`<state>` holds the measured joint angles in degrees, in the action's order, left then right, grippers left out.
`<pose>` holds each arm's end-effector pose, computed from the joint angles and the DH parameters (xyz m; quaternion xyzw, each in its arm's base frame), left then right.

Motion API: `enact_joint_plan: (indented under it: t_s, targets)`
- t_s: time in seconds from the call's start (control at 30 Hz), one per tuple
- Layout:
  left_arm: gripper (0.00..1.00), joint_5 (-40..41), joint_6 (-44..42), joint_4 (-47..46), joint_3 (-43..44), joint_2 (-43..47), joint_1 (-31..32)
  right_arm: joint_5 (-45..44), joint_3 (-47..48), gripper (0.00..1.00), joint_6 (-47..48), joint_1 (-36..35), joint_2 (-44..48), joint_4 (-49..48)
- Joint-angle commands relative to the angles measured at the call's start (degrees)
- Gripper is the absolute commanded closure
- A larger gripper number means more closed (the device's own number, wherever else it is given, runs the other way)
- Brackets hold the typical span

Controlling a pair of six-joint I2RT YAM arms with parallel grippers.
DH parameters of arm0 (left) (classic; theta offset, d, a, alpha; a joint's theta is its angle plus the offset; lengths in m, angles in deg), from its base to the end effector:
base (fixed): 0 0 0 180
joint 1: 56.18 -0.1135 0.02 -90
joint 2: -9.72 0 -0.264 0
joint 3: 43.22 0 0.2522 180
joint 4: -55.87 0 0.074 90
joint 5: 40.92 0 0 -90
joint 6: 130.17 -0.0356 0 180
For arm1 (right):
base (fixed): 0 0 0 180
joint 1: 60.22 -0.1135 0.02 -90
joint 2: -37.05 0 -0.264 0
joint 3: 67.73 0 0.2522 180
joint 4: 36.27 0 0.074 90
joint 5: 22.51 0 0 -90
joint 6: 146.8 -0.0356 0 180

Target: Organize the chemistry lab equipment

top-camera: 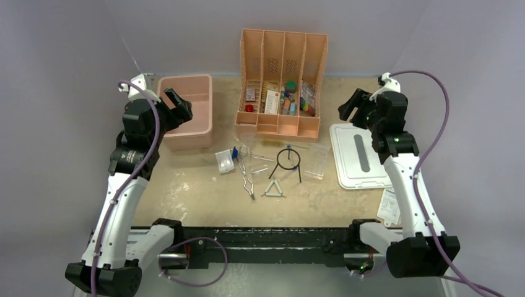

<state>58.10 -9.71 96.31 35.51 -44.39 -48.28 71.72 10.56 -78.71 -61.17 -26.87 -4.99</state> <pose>0.1984 -0.0219 0.4027 -0.2021 0.7706 -0.1383 0.5884 0.2529 0.0068 0.3814 0.1244 0.7934 0.1470 0.5774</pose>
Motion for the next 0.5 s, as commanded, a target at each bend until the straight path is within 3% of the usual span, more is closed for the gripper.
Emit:
enact_joint_plan:
  t_s: [0.0, 0.17, 0.37, 0.47]
  targets:
    - [0.16, -6.6, 0.8, -2.5, 0.3, 1.3, 0.0, -1.5, -2.4, 0.27, -3.3, 0.2, 4.2, -1.0]
    - [0.15, -17.9, 4.3, -11.9, -4.9, 3.4, 0.2, 2.2, -3.0, 0.26, -4.7, 0.2, 4.3, 1.0]
    - [0.14, -14.2, 3.1, -15.6, -7.3, 2.7, 1.9, 3.7, -3.8, 0.26, -3.8, 0.2, 3.6, 2.5]
    - [0.14, -13.1, 2.9, -17.4, -7.8, 0.4, 7.7, 2.9, -4.7, 0.26, -4.8, 0.2, 3.7, 2.5]
